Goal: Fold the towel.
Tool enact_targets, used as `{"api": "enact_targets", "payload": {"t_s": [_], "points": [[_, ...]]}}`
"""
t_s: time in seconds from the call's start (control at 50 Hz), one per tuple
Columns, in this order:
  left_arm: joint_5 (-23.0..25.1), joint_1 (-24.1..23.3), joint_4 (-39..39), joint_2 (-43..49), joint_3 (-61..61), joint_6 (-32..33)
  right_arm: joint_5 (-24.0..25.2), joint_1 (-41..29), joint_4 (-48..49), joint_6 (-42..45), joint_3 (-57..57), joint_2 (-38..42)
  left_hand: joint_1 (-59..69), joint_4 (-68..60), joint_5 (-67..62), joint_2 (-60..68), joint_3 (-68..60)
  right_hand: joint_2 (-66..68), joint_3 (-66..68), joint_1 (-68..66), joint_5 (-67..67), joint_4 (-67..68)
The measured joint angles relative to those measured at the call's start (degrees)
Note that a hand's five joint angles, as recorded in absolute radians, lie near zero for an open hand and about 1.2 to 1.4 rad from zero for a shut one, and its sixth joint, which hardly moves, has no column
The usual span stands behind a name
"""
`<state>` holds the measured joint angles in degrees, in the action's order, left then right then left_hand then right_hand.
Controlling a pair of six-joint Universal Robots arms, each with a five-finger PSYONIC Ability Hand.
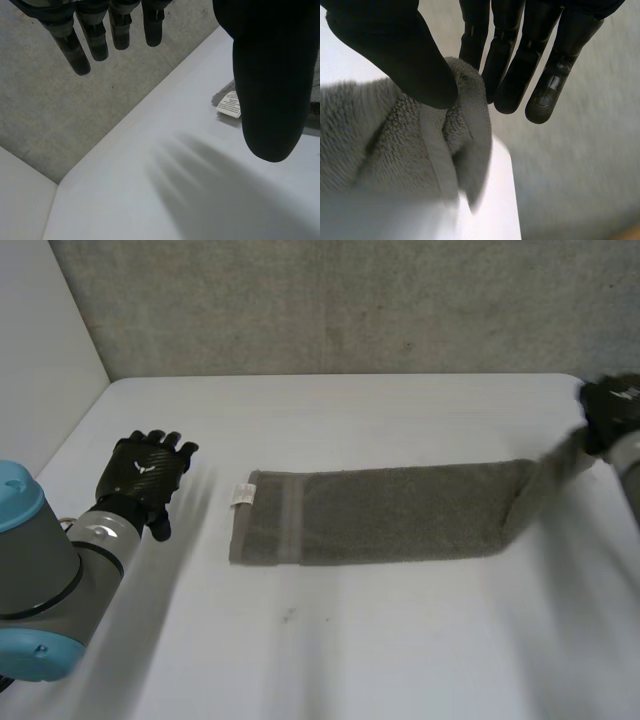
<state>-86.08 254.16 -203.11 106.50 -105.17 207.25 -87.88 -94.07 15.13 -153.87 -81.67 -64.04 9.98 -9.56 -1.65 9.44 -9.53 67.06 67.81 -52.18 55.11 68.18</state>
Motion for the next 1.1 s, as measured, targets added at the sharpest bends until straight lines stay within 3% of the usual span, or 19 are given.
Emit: {"api": "enact_targets", "payload": {"t_s": [0.08,0.16,0.3,0.48,0.5,0.54,0.6,0.7,0.82,0.92,1.1], "points": [[-0.03,-0.12,-0.01,-0.04,-0.03,0.00,0.29,-6.49,2.32,0.25,1.40,-0.28,0.00,0.00,0.00,0.00,0.00,0.00,0.00,0.00,0.00,0.00],[-0.11,-0.27,-0.01,-0.09,-0.04,0.00,2.36,-17.44,4.95,0.54,4.54,1.79,0.00,0.00,0.00,0.00,0.00,0.00,0.00,0.00,0.00,0.00],[-0.18,-0.15,-0.01,-0.37,-0.04,0.00,10.96,-31.35,5.82,0.63,8.96,9.06,0.00,0.00,0.00,0.00,0.00,0.00,0.20,0.00,0.09,0.02],[-0.22,0.09,-0.03,-0.50,0.00,0.00,16.63,-39.80,4.89,0.59,13.28,17.54,0.00,0.00,0.00,-0.01,0.00,0.00,0.20,0.00,0.32,0.22],[-0.33,-0.08,-0.01,-1.75,0.04,-0.18,12.20,-42.38,1.69,1.59,15.44,20.42,0.00,0.00,-0.01,-0.02,0.00,-50.91,-51.00,39.30,-48.17,-51.47],[-0.33,-0.26,-0.01,-2.05,0.08,-0.22,11.04,-41.95,1.60,1.45,15.24,19.41,0.00,0.00,0.00,-0.02,0.00,-50.91,-51.00,39.30,-48.17,-51.47],[-0.34,-1.44,-0.01,-2.81,0.41,-0.72,3.67,-37.23,1.08,-1.49,11.42,11.43,0.00,0.00,0.00,-0.02,0.00,-54.44,-55.69,40.50,-51.83,-55.01],[-0.27,-4.96,-0.20,-3.23,1.56,-3.03,0.01,-31.70,-0.04,-5.31,5.36,4.30,0.00,0.00,0.00,-0.02,0.00,-54.44,-55.69,40.50,-51.84,-55.01],[0.00,-12.28,-0.68,-1.37,5.67,-10.24,-0.75,-25.40,-3.56,-7.83,-2.78,-0.16,0.00,0.00,0.00,-0.02,0.00,-54.44,-55.69,40.50,-51.88,-55.01],[0.96,-18.57,-0.27,6.20,12.92,-16.31,-0.36,-22.64,-3.87,-8.17,-8.61,-0.08,0.00,0.00,0.00,-0.01,0.00,-54.44,-55.69,40.50,-51.89,-55.01],[3.20,-21.10,1.13,18.00,22.04,-18.50,-0.18,-22.23,0.75,-8.97,-12.70,2.26,0.08,-0.15,0.00,0.33,-0.13,-51.51,-52.30,38.98,-49.23,-52.53]]}}
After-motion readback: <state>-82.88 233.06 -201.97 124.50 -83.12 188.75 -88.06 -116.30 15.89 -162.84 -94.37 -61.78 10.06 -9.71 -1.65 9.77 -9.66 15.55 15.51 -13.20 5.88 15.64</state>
